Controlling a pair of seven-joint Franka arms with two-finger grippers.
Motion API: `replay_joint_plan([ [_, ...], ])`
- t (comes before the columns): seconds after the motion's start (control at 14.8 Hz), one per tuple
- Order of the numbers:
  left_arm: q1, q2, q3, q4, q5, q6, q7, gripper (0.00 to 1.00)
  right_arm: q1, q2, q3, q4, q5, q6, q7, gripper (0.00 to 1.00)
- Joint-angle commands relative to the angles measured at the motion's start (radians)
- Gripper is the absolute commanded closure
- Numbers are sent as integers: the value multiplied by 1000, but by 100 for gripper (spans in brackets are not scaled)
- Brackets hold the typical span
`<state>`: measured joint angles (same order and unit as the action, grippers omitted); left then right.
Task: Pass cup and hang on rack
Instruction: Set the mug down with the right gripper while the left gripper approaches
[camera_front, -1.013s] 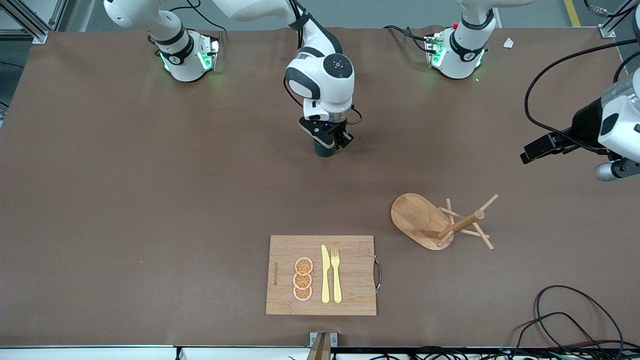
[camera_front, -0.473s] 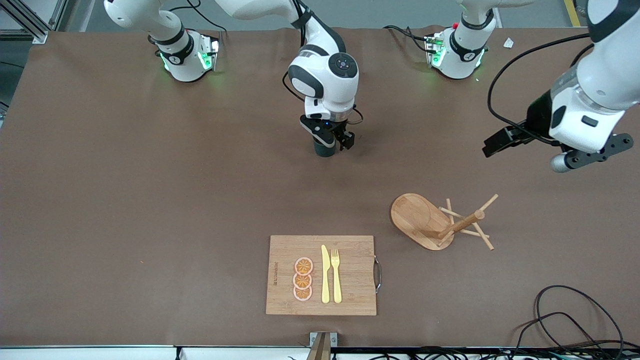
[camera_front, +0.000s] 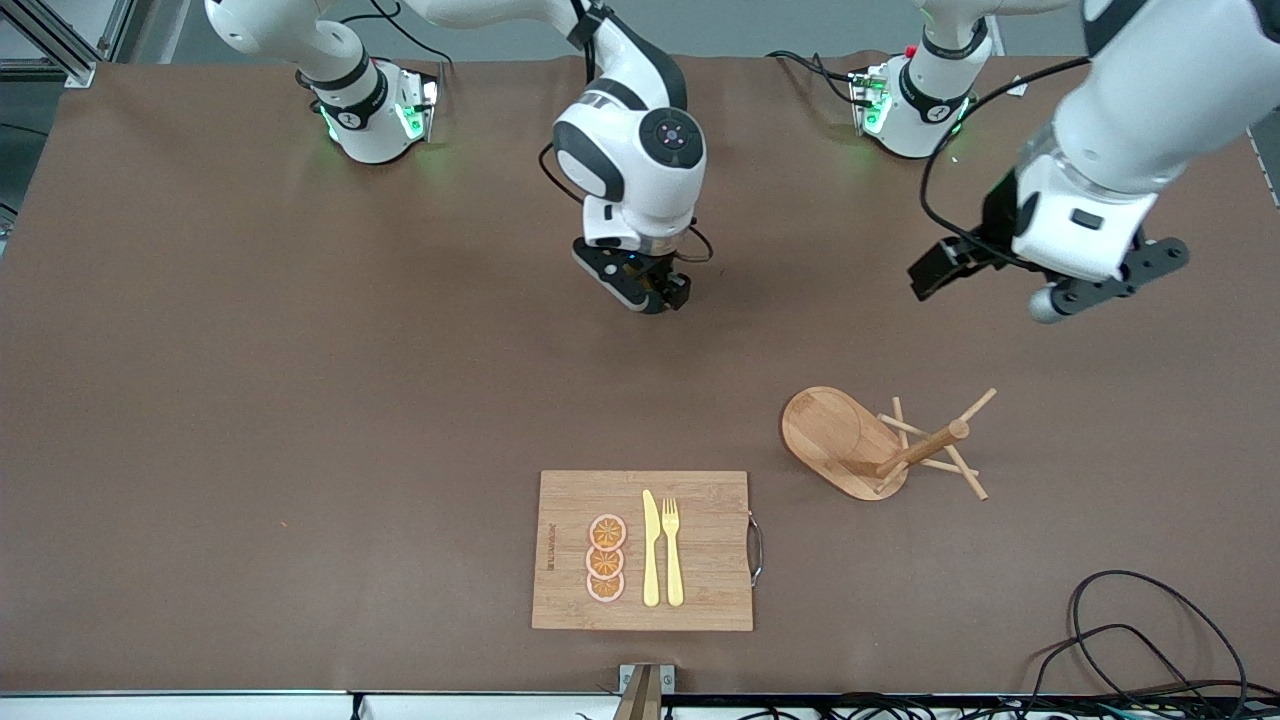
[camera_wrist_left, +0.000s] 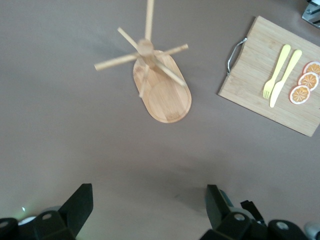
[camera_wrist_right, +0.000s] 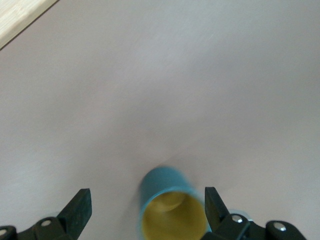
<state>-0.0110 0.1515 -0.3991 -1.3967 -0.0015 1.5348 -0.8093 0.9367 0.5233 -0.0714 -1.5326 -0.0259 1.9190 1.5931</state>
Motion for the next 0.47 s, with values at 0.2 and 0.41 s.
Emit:
replay_joint_plan([
  [0.2, -73, -1, -52, -16, 58, 7, -145, 0, -257, -299, 9, -123, 4, -187, -457, 0],
  [0.41, -191, 3, -53, -47, 141, 40, -264, 0, -373, -391, 7, -177, -22, -213, -710, 0],
])
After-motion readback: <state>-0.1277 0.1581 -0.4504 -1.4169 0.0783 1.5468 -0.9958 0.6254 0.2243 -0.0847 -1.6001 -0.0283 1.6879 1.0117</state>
